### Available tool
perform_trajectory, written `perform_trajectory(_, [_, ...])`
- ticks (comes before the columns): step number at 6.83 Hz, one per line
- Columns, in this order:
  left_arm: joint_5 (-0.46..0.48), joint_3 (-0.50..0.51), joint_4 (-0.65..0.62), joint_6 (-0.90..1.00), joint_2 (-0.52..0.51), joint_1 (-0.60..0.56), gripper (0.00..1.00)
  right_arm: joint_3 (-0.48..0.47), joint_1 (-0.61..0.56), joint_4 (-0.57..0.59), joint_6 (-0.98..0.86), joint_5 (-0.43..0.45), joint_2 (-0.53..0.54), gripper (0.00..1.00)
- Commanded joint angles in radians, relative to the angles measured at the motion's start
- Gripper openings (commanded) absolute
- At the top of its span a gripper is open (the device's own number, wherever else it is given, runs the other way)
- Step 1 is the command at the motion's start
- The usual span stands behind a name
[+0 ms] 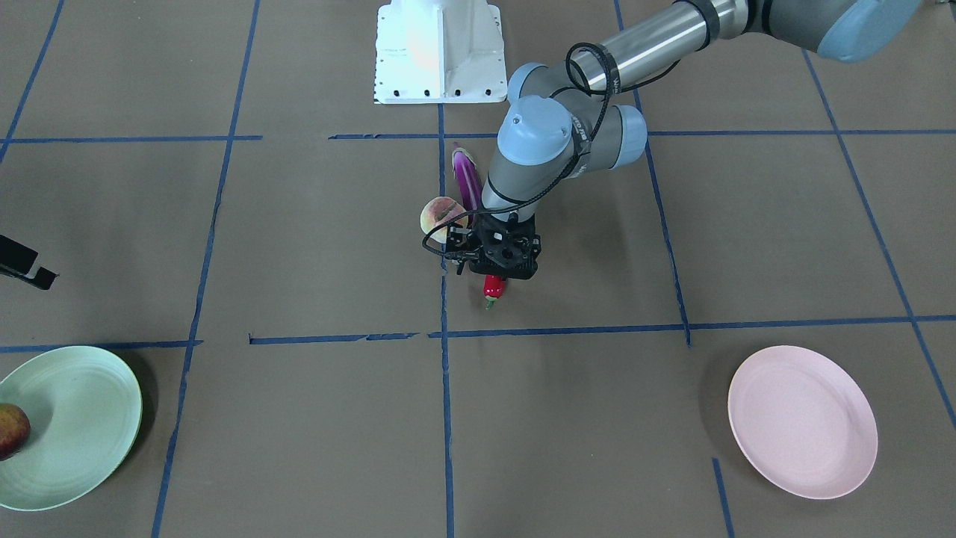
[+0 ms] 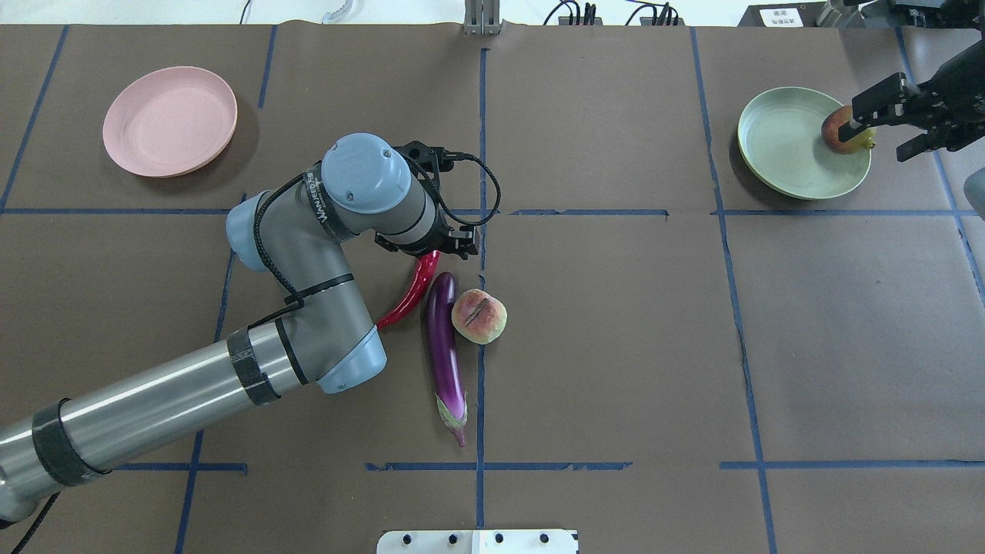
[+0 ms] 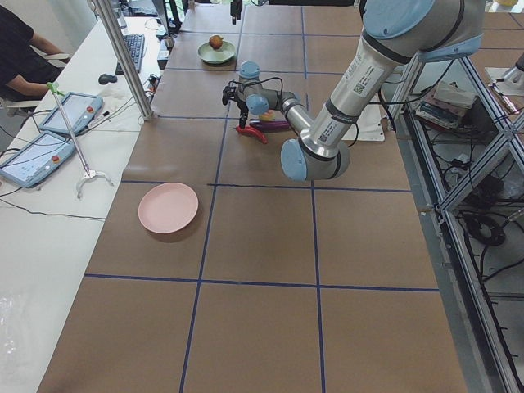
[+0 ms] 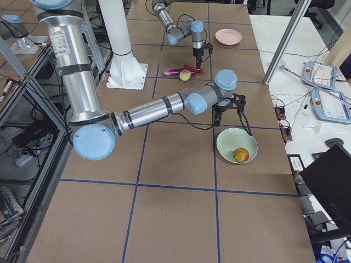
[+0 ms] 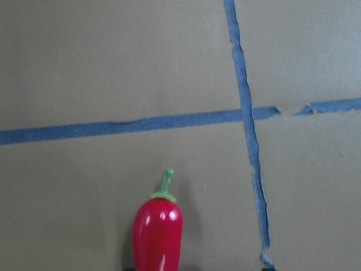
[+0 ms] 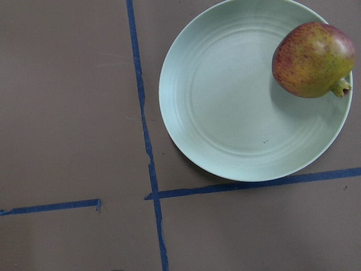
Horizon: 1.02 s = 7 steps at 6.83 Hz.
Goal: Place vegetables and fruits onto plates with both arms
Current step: 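Lower the left gripper onto the red chili pepper while the right gripper withdraws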
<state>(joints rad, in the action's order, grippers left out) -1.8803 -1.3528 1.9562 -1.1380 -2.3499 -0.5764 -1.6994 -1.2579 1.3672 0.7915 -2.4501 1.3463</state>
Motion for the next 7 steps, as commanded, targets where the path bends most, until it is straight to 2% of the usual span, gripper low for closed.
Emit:
perform_trajectory(1, [0.029,0.018,0.009,0.004,-0.002,0.001,0.76,0.0,0.002,0.0,0.0,0.0,0.01,1.0])
perform_trajectory(2, [0.067,0.017,0.009,0.006,-0.002,0.001,0.76,0.0,0.002,0.0,0.0,0.0,0.011,1.0])
perform_trajectory(4, [0.084,0.012,0.004,0.006,0.024,0.001,0.75,0.001,0.005,0.0,0.0,0.0,0.013,1.0])
perform_trajectory(5, [0.084,0.012,0.004,0.006,0.024,0.003,0.7,0.001,0.006,0.0,0.0,0.0,0.019,1.0])
perform_trajectory(7, [0.081,0.011,0.003,0.004,0.024,0.001,0.06,0.001,0.006,0.0,0.0,0.002,0.022,1.0])
